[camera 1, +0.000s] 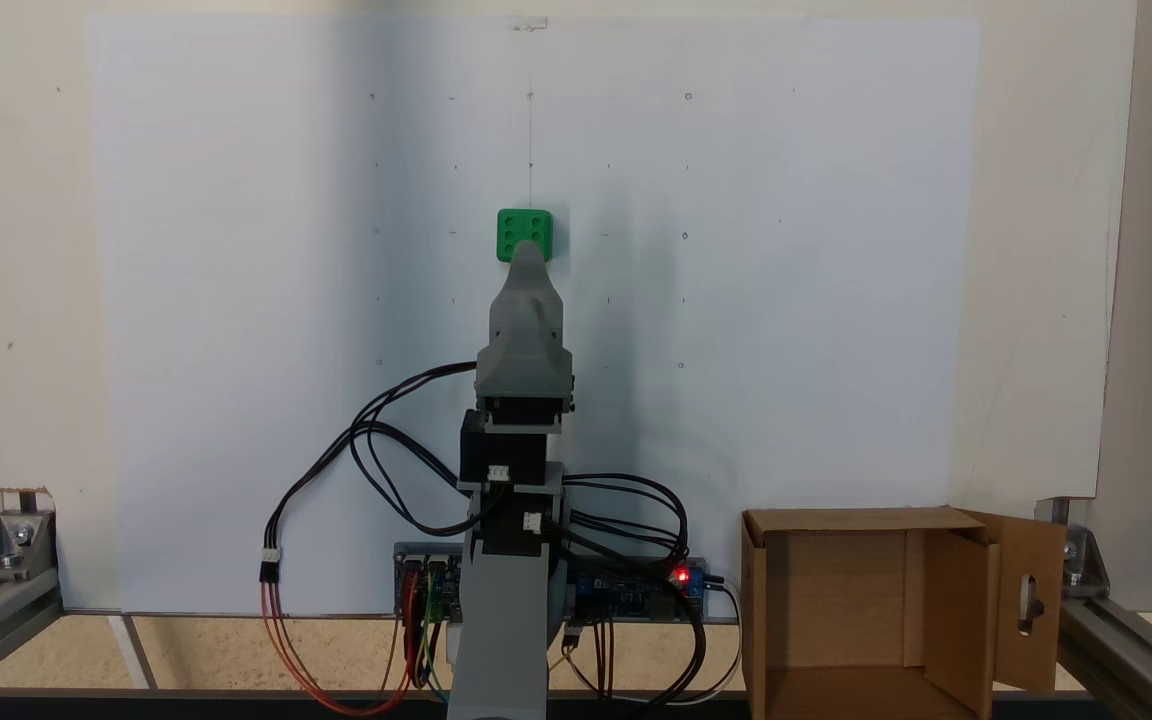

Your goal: Grasp a green dice and put it in the bin.

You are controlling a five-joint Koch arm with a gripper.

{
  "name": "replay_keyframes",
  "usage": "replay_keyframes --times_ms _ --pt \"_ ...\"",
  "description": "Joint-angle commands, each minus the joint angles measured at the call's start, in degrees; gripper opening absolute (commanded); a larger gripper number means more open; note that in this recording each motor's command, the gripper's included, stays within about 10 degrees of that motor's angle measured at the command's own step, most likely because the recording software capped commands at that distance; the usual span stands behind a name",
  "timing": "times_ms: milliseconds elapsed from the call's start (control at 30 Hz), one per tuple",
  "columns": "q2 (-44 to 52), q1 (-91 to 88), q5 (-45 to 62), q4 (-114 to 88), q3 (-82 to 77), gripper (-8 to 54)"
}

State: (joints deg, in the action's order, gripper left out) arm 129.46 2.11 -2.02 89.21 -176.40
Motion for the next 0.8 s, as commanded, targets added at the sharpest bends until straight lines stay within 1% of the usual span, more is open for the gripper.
replay_keyframes --times_ms 0,767 --pt "6.24 1.23 9.76 7.29 -2.99 45.1" --pt "6.33 1.14 9.76 7.65 -2.99 45.1"
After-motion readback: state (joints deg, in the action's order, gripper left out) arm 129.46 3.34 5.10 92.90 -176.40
